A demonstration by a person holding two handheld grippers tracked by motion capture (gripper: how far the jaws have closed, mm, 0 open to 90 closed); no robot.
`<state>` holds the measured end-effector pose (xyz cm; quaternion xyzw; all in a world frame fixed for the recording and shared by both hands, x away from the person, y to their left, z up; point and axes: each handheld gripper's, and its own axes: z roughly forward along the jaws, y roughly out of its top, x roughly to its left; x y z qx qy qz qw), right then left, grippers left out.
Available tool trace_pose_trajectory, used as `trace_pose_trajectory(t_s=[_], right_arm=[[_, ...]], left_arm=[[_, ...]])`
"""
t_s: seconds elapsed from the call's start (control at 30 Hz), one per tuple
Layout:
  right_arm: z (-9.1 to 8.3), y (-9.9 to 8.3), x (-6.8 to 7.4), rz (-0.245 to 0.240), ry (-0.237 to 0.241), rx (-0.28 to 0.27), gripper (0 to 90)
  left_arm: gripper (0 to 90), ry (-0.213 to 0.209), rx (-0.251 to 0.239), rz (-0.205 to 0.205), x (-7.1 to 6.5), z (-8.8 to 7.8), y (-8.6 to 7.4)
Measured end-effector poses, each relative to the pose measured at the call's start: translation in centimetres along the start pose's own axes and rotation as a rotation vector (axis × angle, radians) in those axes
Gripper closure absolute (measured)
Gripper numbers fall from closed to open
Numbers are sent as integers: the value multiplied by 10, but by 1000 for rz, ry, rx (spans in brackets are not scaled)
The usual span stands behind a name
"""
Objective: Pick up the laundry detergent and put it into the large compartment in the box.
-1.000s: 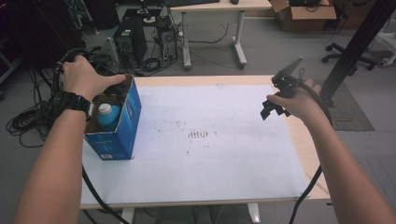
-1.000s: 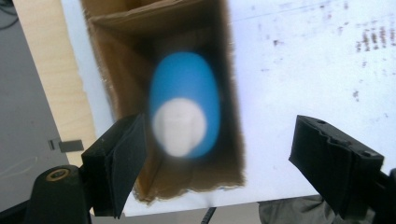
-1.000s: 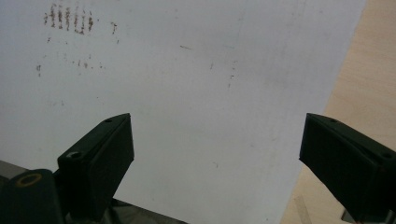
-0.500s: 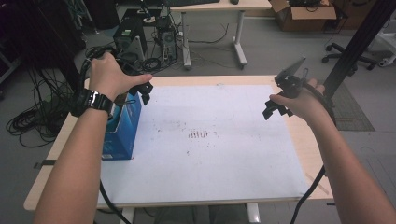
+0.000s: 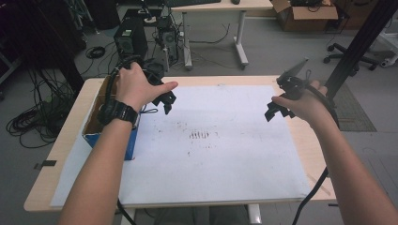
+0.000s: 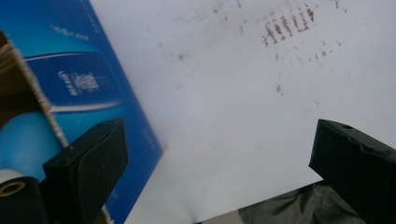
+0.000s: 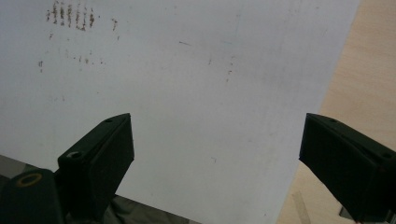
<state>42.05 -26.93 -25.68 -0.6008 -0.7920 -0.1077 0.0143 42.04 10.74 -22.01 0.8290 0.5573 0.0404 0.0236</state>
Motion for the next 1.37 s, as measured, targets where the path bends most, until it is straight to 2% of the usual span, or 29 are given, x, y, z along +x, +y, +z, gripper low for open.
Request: trace_pose_trajectory(t_s=[0.17,0.3,0.53,0.93,1.37], right_arm=[[2,-1,-1,2,1,2,101],[3,-1,-2,1,2,3,101],[3,-1,-3,-1,1,5,101],[1,0,-1,-2,-3,5,101],[1,-1,-2,0,-3,5,102]], left_arm=[[50,-3,15,16,-10,12,2],[49,-2,44,35,-19,29,6],[49,-10,59,49,-27,43,10],[49,-15,78,51,-28,56,10],[49,-12,74,47,-28,56,11]])
